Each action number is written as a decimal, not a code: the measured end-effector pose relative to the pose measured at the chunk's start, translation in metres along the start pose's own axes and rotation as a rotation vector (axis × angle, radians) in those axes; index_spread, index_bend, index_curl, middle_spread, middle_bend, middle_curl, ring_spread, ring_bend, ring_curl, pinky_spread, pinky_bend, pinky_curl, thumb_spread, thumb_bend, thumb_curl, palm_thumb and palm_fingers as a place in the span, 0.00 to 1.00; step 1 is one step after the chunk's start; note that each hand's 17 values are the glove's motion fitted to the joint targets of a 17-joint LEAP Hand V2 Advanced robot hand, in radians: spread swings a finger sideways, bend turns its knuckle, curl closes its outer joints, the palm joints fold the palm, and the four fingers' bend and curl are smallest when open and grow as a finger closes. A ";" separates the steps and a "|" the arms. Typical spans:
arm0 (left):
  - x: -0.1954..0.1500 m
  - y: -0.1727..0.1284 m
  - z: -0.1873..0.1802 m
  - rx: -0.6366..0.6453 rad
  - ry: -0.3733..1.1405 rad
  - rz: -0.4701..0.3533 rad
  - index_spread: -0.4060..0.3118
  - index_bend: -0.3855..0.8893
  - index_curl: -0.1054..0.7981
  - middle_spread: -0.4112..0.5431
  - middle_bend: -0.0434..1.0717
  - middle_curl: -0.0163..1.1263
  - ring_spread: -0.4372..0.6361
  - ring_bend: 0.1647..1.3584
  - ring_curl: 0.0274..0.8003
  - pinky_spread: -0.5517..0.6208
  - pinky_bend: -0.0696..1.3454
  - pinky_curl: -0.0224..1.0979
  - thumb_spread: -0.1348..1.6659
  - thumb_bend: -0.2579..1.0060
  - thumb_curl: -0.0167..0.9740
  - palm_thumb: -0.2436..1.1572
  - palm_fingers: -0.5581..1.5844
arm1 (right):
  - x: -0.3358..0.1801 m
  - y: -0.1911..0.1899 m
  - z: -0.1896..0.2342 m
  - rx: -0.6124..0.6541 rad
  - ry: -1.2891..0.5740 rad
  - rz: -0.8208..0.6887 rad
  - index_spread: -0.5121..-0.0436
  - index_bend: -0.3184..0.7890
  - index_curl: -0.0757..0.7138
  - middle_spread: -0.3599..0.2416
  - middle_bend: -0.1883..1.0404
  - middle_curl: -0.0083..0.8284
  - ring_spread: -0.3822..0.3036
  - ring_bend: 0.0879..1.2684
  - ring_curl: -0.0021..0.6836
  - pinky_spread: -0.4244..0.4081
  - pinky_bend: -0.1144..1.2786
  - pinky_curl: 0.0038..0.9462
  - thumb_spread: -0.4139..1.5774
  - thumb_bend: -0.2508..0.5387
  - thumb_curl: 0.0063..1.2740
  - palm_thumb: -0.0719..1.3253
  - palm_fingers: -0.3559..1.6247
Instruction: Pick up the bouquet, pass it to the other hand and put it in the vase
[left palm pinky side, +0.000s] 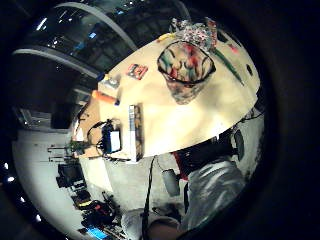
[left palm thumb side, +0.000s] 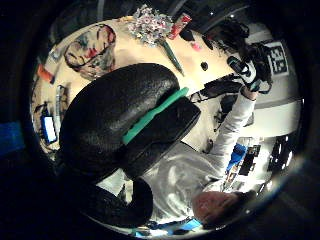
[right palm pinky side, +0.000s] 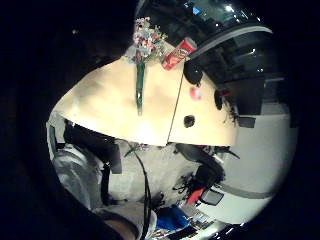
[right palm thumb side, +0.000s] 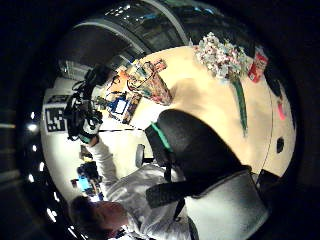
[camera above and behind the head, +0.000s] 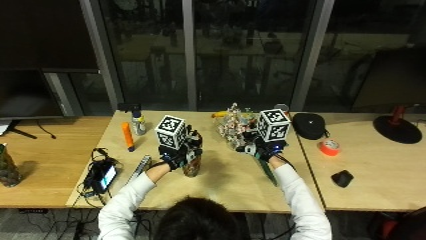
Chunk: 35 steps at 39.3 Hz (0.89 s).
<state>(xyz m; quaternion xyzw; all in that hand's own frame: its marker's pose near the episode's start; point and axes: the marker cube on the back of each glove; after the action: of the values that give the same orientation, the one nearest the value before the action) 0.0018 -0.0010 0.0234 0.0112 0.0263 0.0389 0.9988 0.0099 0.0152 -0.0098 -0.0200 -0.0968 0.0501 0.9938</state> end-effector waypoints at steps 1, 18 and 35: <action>0.002 0.000 0.003 0.000 0.010 0.008 0.53 0.46 0.40 0.71 0.19 0.12 0.81 0.30 0.19 0.89 0.27 0.20 0.62 0.19 0.17 0.17 0.29 | 0.001 0.001 0.001 -0.009 -0.013 0.016 0.45 0.31 0.19 0.63 0.34 0.28 0.64 0.43 0.37 0.79 0.58 0.32 0.77 0.46 0.12 0.30 0.38; 0.046 -0.013 0.026 -0.030 -0.054 0.151 0.55 0.45 0.47 0.73 0.19 0.17 0.81 0.33 0.24 0.89 0.25 0.23 0.65 0.19 0.23 0.20 0.30 | 0.097 -0.057 0.039 -0.190 -0.122 0.528 0.79 0.30 0.13 0.79 0.39 0.38 0.64 0.56 0.49 0.73 0.68 0.39 0.75 0.39 0.21 0.40 0.39; 0.051 -0.006 0.044 -0.058 -0.029 0.191 0.55 0.44 0.50 0.74 0.19 0.20 0.81 0.34 0.26 0.89 0.24 0.26 0.66 0.19 0.26 0.21 0.30 | 0.124 -0.090 0.178 -0.285 -0.260 0.879 0.87 0.37 0.18 0.81 0.38 0.42 0.62 0.55 0.50 0.69 0.67 0.39 0.75 0.35 0.27 0.52 0.40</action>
<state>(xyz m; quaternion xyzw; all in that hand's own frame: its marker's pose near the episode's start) 0.0549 -0.0034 0.0647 -0.0145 0.0096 0.1343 0.9908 0.1053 -0.0565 0.1929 -0.1887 -0.2085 0.4538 0.8456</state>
